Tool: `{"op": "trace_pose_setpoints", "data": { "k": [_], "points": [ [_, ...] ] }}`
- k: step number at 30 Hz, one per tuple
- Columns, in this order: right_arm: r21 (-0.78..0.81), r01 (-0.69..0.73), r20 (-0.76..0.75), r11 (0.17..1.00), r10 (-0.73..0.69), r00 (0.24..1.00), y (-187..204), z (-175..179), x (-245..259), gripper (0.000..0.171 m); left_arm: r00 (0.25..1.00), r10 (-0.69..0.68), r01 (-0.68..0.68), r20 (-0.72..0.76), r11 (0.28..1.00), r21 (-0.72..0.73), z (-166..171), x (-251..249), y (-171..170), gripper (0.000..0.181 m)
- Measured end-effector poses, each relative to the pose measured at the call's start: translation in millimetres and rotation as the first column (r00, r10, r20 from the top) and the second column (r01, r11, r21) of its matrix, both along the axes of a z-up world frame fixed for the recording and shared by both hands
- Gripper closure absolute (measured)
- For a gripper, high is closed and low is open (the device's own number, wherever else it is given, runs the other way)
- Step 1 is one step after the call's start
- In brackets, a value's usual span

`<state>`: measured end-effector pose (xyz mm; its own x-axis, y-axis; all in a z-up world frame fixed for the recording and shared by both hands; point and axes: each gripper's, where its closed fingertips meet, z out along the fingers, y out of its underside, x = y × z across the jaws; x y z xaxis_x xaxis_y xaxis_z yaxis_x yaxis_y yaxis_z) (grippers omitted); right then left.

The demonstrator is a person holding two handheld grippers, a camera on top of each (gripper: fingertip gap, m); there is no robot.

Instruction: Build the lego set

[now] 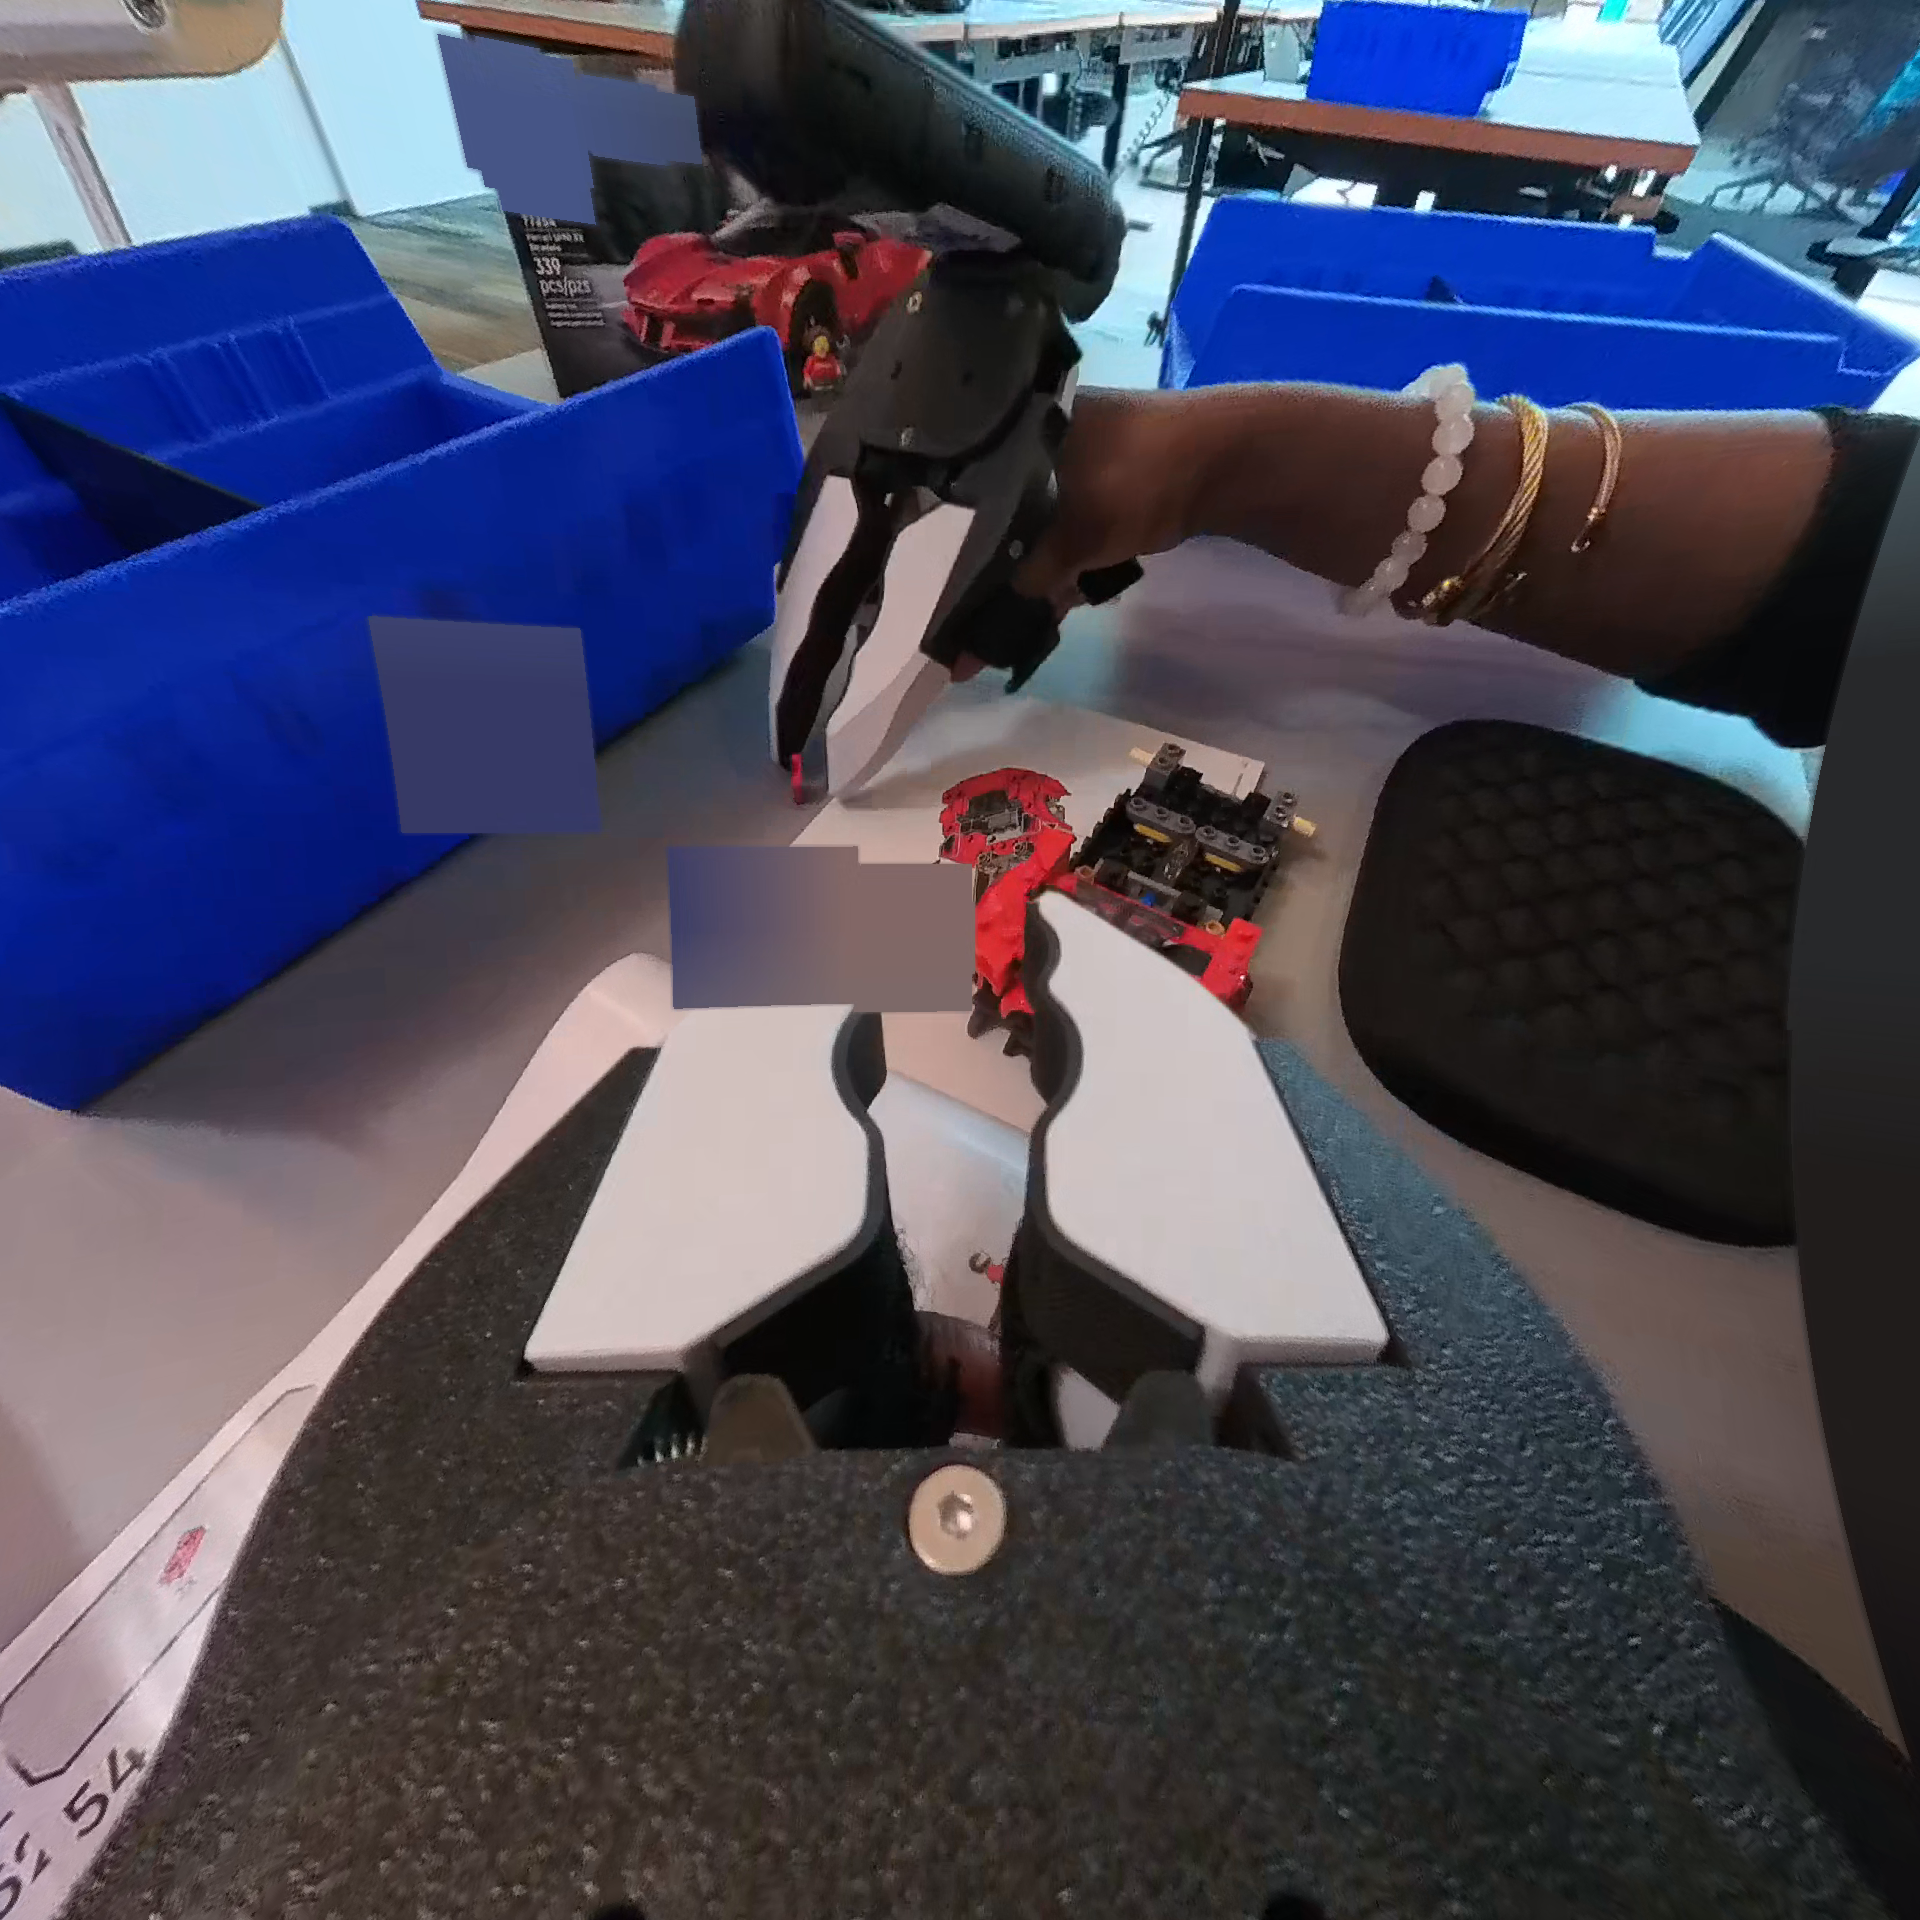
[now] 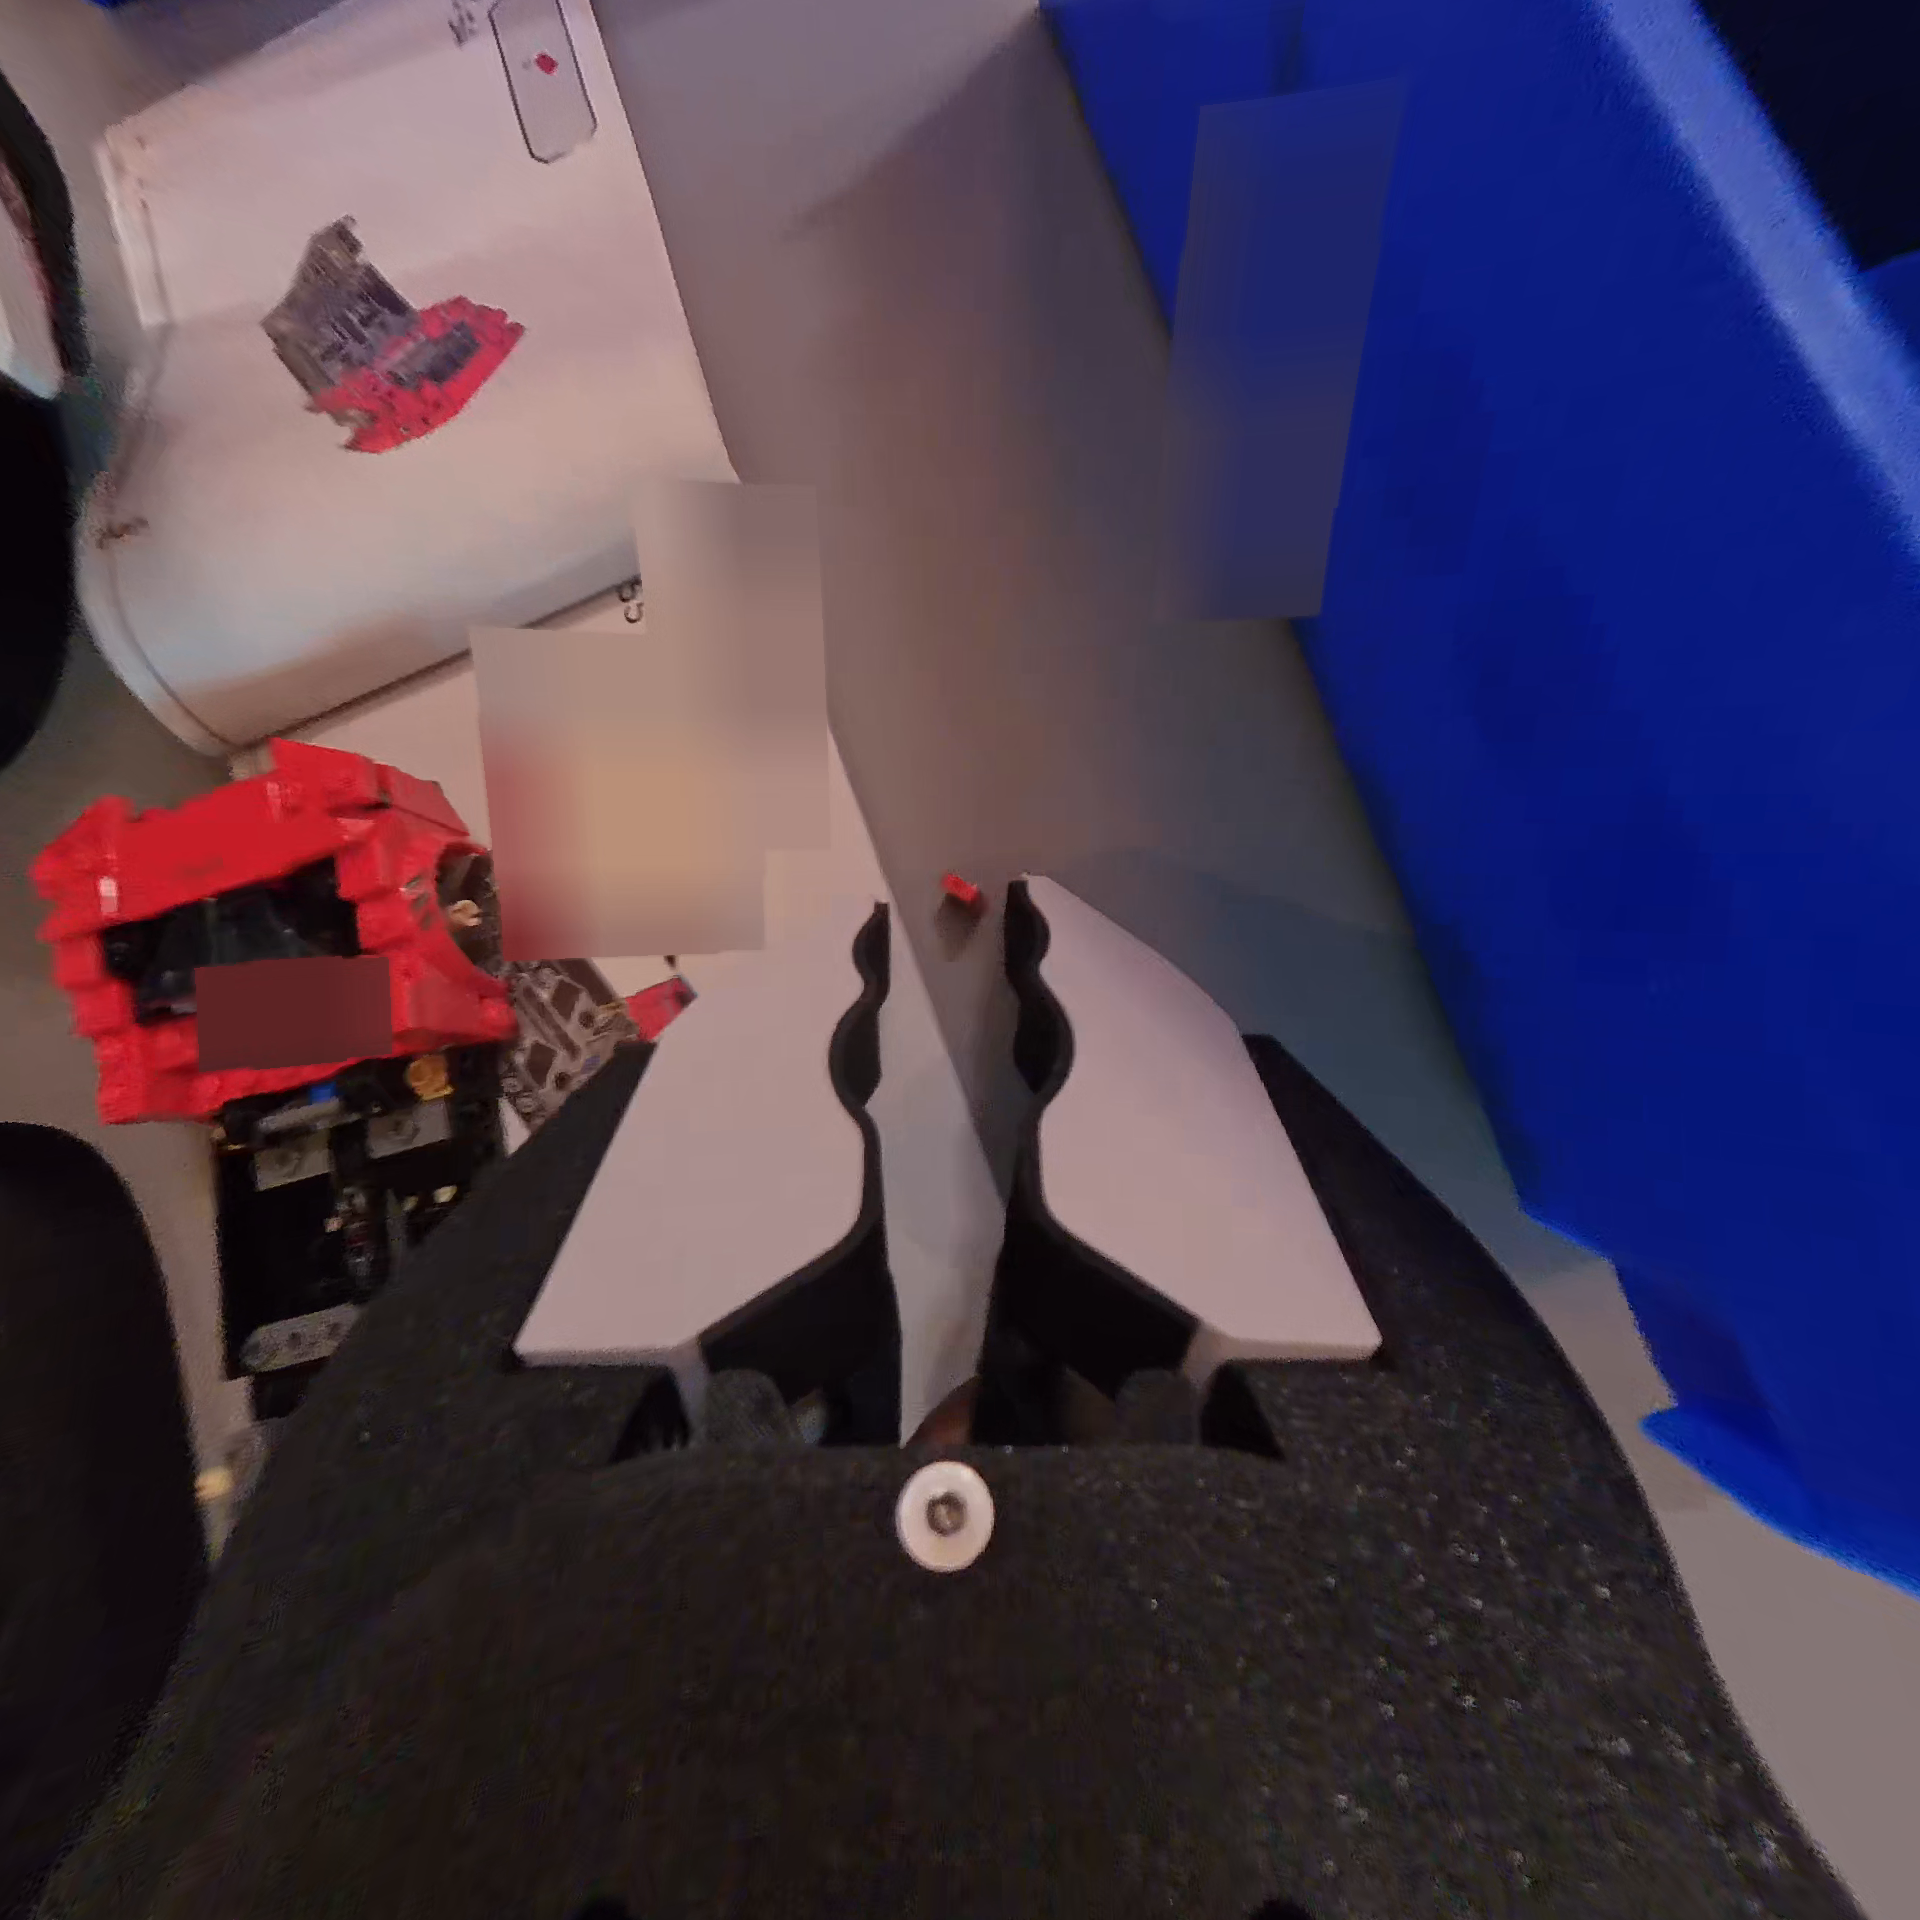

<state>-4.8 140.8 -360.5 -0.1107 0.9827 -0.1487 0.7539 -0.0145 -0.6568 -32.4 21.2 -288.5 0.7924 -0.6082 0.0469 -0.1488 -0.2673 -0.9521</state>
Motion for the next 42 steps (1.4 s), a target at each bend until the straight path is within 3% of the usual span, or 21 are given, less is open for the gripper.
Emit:
{"op": "trace_pose_setpoints", "data": {
  "k": [7, 10, 11, 14, 17, 18, 20, 22, 23, 25, 29, 38, 40, 42],
  "points": [
    [0.026, -0.095, -0.037, 0.995, 0.096, 0.995, -1.4, 4.5, -5.3, 0.171, 1.0, -0.018, 0.018, -0.008, 1.0, -0.02, -5.3, 2.1, 0.1, 0.157],
    [-0.105, -0.023, -0.151, 0.994, 0.006, 0.989, -8.4, 28.0, -10.8, 0.171, 0.999, 0.022, -0.021, -0.04, 0.999, 0.031, -2.9, -2.5, 4.7, 0.152],
    [-0.238, 0.011, -0.234, 0.971, -0.068, 0.97, -15.7, 47.2, -14.5, 0.171, 0.997, 0.054, -0.05, -0.059, 0.996, 0.067, 0.0, -5.9, 7.9, 0.152],
    [-0.624, -0.023, -0.41, 0.781, -0.302, 0.861, -43.7, 108.6, -16.1, 0.171, 0.989, 0.127, -0.107, -0.081, 0.969, 0.221, 21.5, -8.6, 15.7, 0.152],
    [-0.767, -0.055, -0.4, 0.639, -0.408, 0.821, -68.8, 126.7, -8.7, 0.171, 0.979, 0.155, -0.095, -0.133, 0.922, 0.376, 46.5, 0.7, 18.7, 0.154],
    [-0.778, -0.05, -0.393, 0.627, -0.422, 0.817, -72.9, 127.1, -5.7, 0.171, 0.97, 0.162, -0.079, -0.181, 0.915, 0.397, 48.7, 4.3, 19.7, 0.153],
    [-0.654, 0.07, -0.367, 0.753, -0.396, 0.842, -63.0, 105.0, 1.7, 0.171, 0.951, 0.154, -0.038, -0.269, 0.92, 0.39, 44.2, 10.9, 20.9, 0.152],
    [-0.396, 0.239, -0.285, 0.887, -0.366, 0.886, -29.8, 66.5, 14.8, 0.17, 0.95, 0.139, -0.029, -0.278, 0.929, 0.368, 37.6, 14.4, 20.8, 0.155],
    [-0.269, 0.308, -0.207, 0.913, -0.367, 0.907, -10.5, 45.4, 22.6, 0.147, 0.956, 0.131, -0.031, -0.262, 0.934, 0.356, 34.9, 15.4, 20.3, 0.156],
    [-0.126, 0.316, -0.102, 0.94, -0.329, 0.939, 6.7, 18.3, 28.7, 0.144, 0.964, 0.121, -0.036, -0.235, 0.941, 0.336, 30.4, 15.0, 19.3, 0.157],
    [0.016, 0.24, -0.029, 0.971, -0.24, 0.97, 8.0, -2.8, 11.0, 0.143, 0.964, 0.131, -0.051, -0.231, 0.945, 0.323, 25.4, 9.1, 20.7, 0.159],
    [0.009, 0.234, -0.018, 0.972, -0.234, 0.972, 14.6, -5.5, -3.7, 0.161, 0.971, 0.13, -0.064, -0.202, 0.95, 0.305, 21.8, 3.8, 23.0, 0.16],
    [-0.169, 0.217, -0.101, 0.962, -0.236, 0.967, 1.8, 9.8, -9.5, 0.161, 0.971, 0.145, -0.078, -0.192, 0.943, 0.322, 24.9, 1.3, 23.6, 0.158],
    [-0.493, 0.099, -0.251, 0.864, -0.251, 0.935, -24.7, 52.9, -17.1, 0.162, 0.965, 0.173, -0.091, -0.195, 0.925, 0.37, 30.9, -2.4, 24.1, 0.156]
  ]
}}
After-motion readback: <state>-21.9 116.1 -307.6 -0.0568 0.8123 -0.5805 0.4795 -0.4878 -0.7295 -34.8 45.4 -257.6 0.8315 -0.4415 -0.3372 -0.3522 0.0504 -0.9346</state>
